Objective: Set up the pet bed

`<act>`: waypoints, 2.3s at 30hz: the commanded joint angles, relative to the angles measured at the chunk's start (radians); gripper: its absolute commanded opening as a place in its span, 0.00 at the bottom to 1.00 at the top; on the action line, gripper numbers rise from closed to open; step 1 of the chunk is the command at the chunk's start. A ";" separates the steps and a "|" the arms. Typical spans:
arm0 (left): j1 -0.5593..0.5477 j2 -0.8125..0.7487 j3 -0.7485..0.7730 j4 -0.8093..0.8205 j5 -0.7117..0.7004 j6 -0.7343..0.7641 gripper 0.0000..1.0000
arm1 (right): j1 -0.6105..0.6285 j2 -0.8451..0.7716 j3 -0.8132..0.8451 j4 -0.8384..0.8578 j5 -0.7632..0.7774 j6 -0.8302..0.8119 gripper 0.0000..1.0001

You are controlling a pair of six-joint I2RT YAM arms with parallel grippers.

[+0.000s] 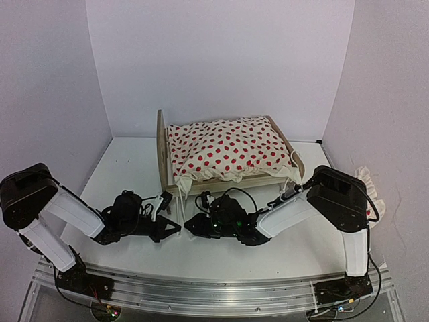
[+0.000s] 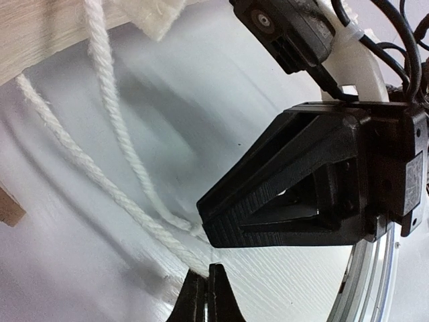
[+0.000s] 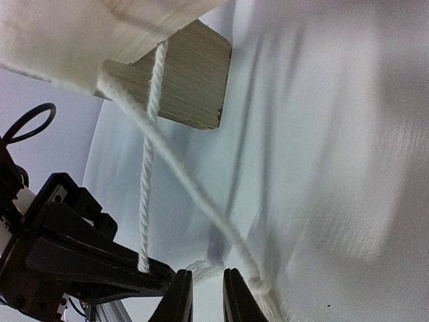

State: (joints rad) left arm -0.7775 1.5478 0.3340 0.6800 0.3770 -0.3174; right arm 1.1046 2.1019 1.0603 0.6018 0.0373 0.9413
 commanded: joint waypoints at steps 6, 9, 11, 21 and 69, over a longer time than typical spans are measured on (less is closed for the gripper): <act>0.046 -0.049 0.074 -0.082 0.037 -0.096 0.00 | -0.001 -0.006 -0.028 0.007 0.006 -0.050 0.22; 0.058 -0.062 0.093 -0.106 0.050 -0.177 0.00 | 0.016 -0.079 -0.078 0.026 0.025 -0.213 0.30; 0.068 -0.064 0.096 -0.092 0.073 -0.241 0.00 | 0.045 -0.108 -0.103 0.067 0.048 -0.332 0.39; 0.071 -0.038 0.102 -0.058 0.100 -0.332 0.00 | 0.082 0.009 -0.067 0.277 0.159 -0.493 0.51; 0.146 -0.052 0.116 -0.135 0.098 -0.478 0.00 | 0.064 0.152 0.065 0.386 0.162 -0.784 0.42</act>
State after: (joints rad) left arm -0.6601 1.5051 0.4263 0.5770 0.5037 -0.7333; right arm 1.1694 2.2121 1.0645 0.9053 0.2076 0.1997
